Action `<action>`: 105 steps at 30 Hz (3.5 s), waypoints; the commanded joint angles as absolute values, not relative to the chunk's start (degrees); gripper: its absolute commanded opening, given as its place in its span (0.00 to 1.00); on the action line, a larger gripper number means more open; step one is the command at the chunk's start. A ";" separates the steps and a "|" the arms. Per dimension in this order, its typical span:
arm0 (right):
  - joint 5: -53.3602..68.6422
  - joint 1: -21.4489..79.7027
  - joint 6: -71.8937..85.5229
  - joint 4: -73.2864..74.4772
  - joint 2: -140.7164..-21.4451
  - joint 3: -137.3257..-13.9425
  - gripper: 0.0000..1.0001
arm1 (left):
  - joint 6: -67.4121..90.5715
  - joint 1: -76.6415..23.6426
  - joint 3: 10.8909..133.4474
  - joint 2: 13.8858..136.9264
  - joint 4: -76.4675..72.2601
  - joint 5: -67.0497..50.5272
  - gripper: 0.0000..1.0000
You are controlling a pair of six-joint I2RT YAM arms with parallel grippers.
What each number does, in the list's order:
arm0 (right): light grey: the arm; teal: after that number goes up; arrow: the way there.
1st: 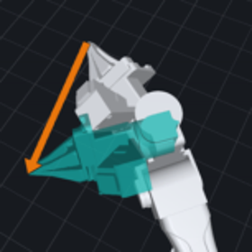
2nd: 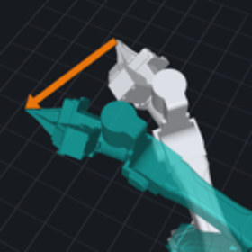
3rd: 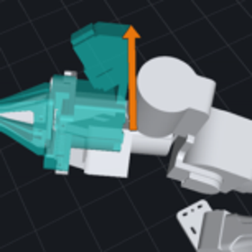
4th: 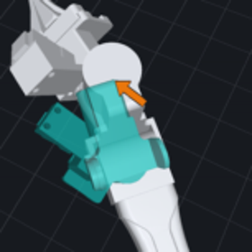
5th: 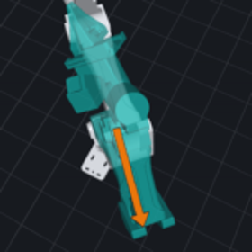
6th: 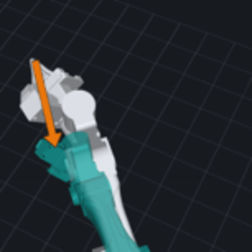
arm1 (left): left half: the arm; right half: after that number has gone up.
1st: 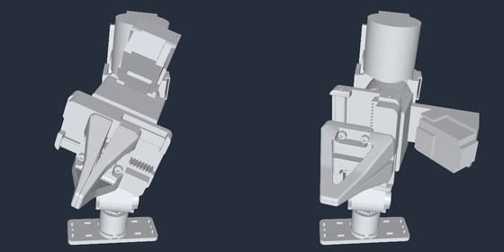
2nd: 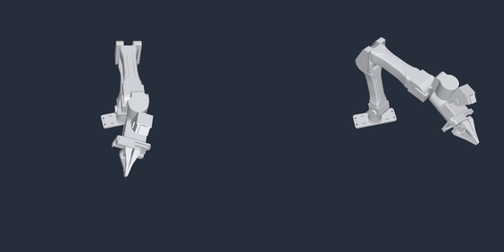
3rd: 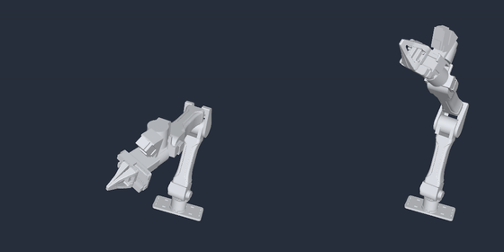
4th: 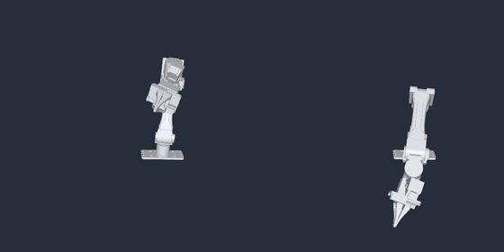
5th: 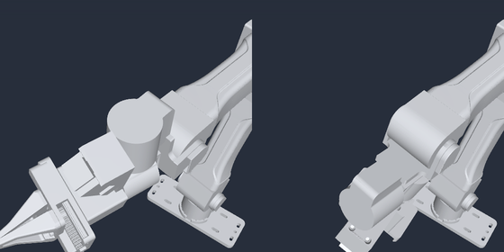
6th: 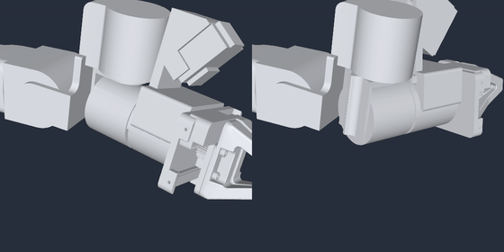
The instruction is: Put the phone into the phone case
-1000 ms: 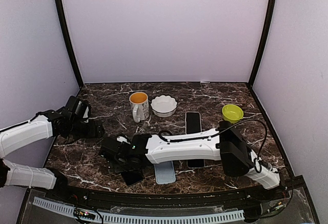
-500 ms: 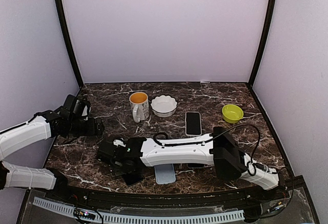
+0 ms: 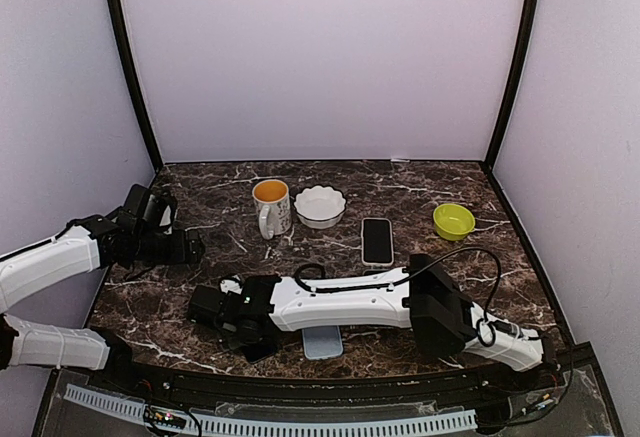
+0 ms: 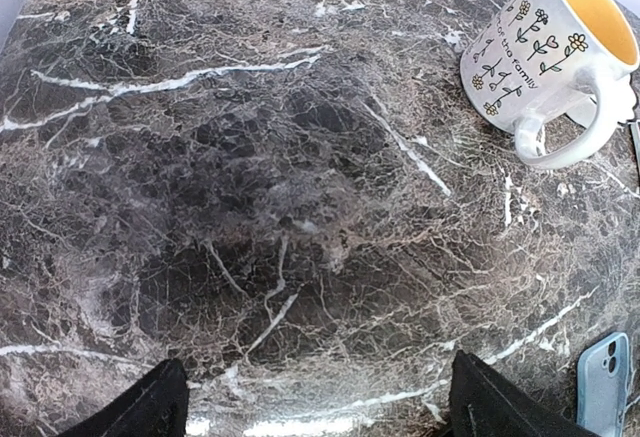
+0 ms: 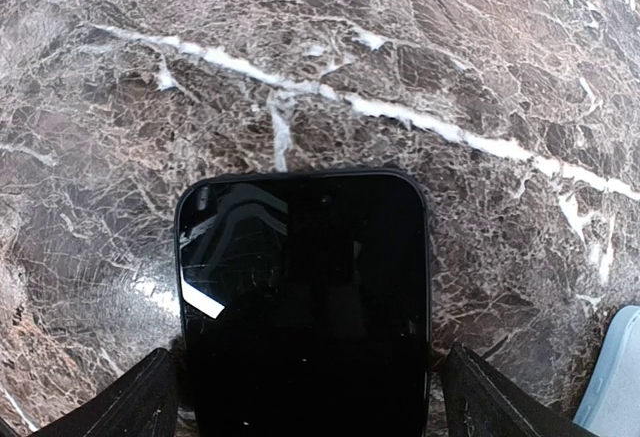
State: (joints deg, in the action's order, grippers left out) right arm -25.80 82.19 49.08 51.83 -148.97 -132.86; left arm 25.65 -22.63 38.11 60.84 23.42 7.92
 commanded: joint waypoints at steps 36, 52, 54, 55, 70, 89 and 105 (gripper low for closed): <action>-43.58 81.91 53.34 30.41 -118.17 -98.92 0.07 | 22.79 -21.53 37.57 60.58 21.24 6.50 0.90; -45.22 82.07 66.35 30.57 -115.25 -83.70 0.00 | 22.42 -21.53 37.11 60.21 20.06 4.84 0.90; -45.30 82.17 67.49 33.06 -116.35 -84.56 0.00 | 22.41 -21.53 37.11 60.27 19.91 4.61 0.90; -45.31 82.29 68.09 34.38 -116.89 -85.17 0.00 | 22.41 -21.53 37.10 60.33 19.96 4.55 0.90; -45.32 83.68 70.18 42.31 -124.36 -89.99 0.00 | 22.15 -21.53 36.90 60.20 19.51 3.79 0.90; -46.69 84.41 70.84 39.20 -121.07 -83.93 0.00 | 22.08 -21.53 36.74 60.37 19.14 2.89 0.90; -45.73 82.92 58.57 27.76 -120.68 -79.09 0.00 | 21.96 -21.53 36.66 60.21 19.12 3.14 0.90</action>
